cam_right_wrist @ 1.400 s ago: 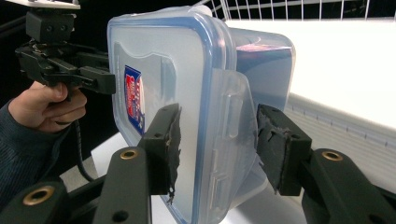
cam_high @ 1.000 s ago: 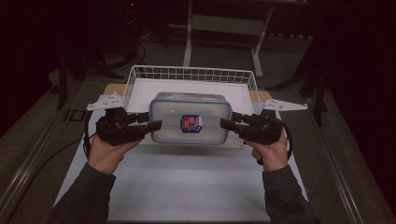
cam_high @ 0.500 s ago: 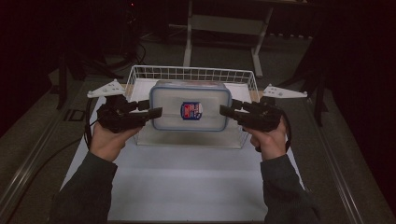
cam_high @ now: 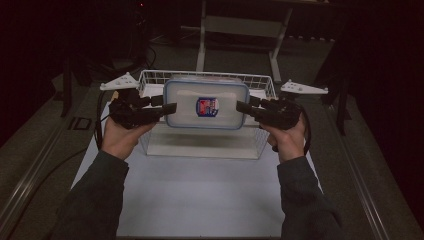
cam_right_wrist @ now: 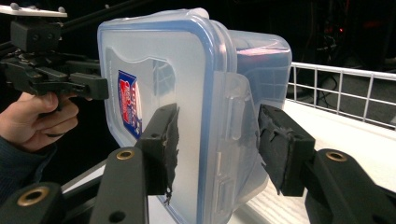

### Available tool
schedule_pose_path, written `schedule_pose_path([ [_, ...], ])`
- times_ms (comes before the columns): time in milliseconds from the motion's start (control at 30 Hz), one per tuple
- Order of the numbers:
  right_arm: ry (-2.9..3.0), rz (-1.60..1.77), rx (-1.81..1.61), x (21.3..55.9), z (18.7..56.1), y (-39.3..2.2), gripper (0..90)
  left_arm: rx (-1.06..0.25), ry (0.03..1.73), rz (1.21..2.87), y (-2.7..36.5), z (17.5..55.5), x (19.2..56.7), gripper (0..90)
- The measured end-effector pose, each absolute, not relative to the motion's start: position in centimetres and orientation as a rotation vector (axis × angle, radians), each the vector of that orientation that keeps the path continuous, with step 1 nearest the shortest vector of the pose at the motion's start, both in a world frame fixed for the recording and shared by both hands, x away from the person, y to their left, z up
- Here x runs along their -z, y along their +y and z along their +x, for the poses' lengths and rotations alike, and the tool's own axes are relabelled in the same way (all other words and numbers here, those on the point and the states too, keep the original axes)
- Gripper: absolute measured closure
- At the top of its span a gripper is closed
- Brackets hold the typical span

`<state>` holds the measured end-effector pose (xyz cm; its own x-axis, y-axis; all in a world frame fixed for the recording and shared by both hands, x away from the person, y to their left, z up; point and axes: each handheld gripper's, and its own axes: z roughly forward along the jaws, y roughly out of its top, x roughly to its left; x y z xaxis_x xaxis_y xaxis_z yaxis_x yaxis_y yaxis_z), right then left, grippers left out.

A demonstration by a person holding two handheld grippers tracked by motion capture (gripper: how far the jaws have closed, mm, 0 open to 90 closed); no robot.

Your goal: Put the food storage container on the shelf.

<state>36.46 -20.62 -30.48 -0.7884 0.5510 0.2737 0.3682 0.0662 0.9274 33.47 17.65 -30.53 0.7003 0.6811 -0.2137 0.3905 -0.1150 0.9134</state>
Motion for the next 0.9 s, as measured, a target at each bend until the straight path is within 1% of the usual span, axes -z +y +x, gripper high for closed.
schedule_pose_path([
  [333,2.211,1.041,-1.768,31.5,38.4,-19.9,49.0,-0.255,0.941,1.704,17.8,35.6,32.0,48.6],
  [700,2.206,1.128,-1.812,31.6,39.4,-20.2,49.3,-0.217,0.979,1.676,17.7,36.1,32.1,48.1],
  [900,2.213,1.183,-1.83,31.4,40.0,-20.3,49.9,-0.253,0.988,1.673,17.3,36.2,32.1,45.2],
])
